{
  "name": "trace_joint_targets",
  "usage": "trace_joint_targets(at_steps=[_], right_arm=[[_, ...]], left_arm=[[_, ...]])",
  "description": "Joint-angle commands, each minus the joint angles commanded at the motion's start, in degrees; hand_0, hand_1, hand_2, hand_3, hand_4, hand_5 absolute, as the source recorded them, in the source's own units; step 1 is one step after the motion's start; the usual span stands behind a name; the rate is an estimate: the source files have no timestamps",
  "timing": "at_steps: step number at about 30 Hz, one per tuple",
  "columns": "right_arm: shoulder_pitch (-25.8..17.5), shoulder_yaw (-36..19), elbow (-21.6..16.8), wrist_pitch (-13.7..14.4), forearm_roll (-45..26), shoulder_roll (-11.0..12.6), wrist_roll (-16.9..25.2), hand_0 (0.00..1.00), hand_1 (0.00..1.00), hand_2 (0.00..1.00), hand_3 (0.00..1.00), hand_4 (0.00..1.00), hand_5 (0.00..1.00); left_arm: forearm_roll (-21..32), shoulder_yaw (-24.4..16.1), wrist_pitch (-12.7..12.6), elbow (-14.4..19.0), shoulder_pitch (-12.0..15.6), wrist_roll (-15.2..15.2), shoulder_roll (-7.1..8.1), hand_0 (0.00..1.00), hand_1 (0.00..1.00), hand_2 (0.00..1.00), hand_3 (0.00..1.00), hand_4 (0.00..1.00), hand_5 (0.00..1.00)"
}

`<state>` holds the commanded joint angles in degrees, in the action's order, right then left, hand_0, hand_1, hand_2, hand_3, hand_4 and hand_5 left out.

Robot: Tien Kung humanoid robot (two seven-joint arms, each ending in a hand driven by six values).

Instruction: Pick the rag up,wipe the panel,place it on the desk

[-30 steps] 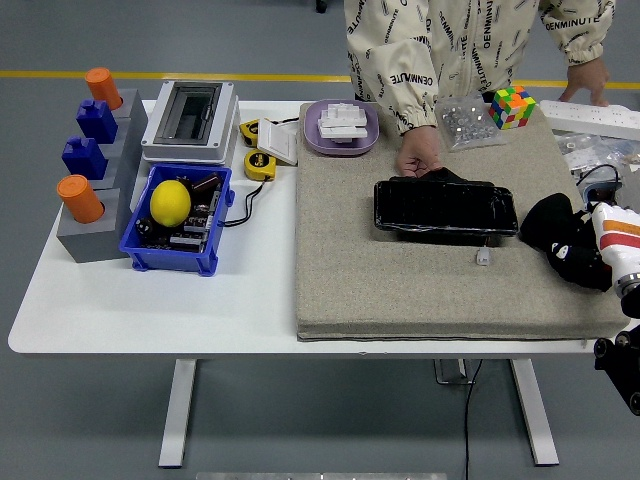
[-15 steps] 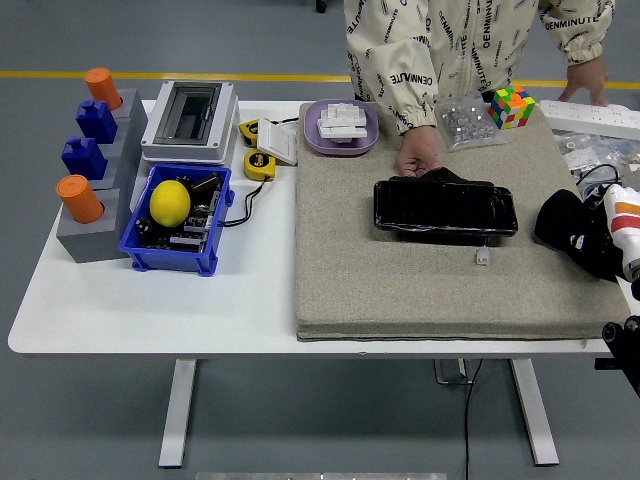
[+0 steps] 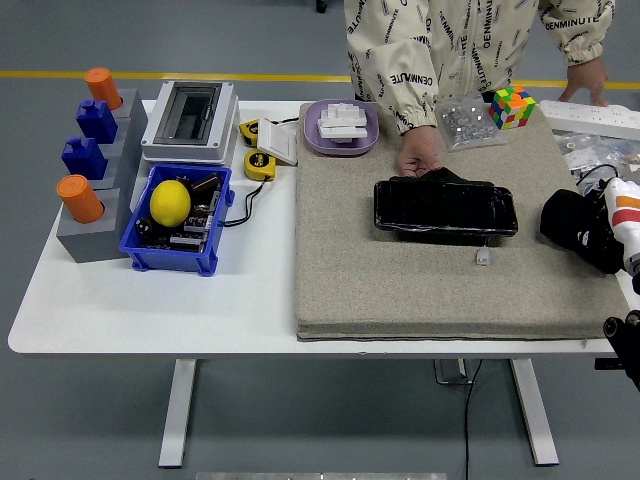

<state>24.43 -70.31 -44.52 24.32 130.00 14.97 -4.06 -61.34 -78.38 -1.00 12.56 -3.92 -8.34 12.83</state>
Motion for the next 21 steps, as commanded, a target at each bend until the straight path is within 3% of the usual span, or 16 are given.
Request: trace_joint_targets(at_steps=[1,6,7,12,13,21], right_arm=[[0.0,0.0,0.1,-0.5,0.0,-0.1,0.1,0.327,0.428,0.474,0.489,0.911,0.090],[-0.3,0.3,0.4,-3.8,-0.3,-0.5,1.1,0.327,0.428,0.474,0.489,0.911,0.090],[-0.4,0.4,0.4,-4.4,-0.4,-0.6,1.3,0.384,0.465,0.506,0.505,0.846,0.234],[-0.4,1.1,0.4,-6.1,-0.6,-0.7,1.7,0.384,0.465,0.506,0.505,0.846,0.234],[-0.4,1.2,0.2,-6.2,-0.6,-0.7,1.7,0.462,0.532,0.569,0.528,0.948,0.326],[0.1,1.6,-1.8,-6.6,-0.2,0.0,1.4,0.494,0.560,0.607,0.547,0.983,0.348]], left_arm=[[0.0,0.0,0.0,0.0,0.0,0.0,-0.01,0.604,0.642,0.658,0.560,0.628,0.446],[0.1,0.1,0.0,-0.1,0.1,0.0,-0.06,0.604,0.642,0.658,0.560,0.628,0.446],[0.2,0.1,0.0,-0.1,0.1,0.0,-0.07,0.604,0.642,0.657,0.560,0.628,0.445],[0.2,0.1,0.0,0.0,0.0,0.0,-0.10,0.604,0.642,0.657,0.560,0.628,0.445],[0.2,0.1,0.0,-0.1,0.0,0.0,-0.09,0.604,0.642,0.657,0.560,0.628,0.445],[0.0,-0.2,0.0,-0.1,0.0,0.0,-0.05,0.604,0.642,0.657,0.560,0.628,0.446]])
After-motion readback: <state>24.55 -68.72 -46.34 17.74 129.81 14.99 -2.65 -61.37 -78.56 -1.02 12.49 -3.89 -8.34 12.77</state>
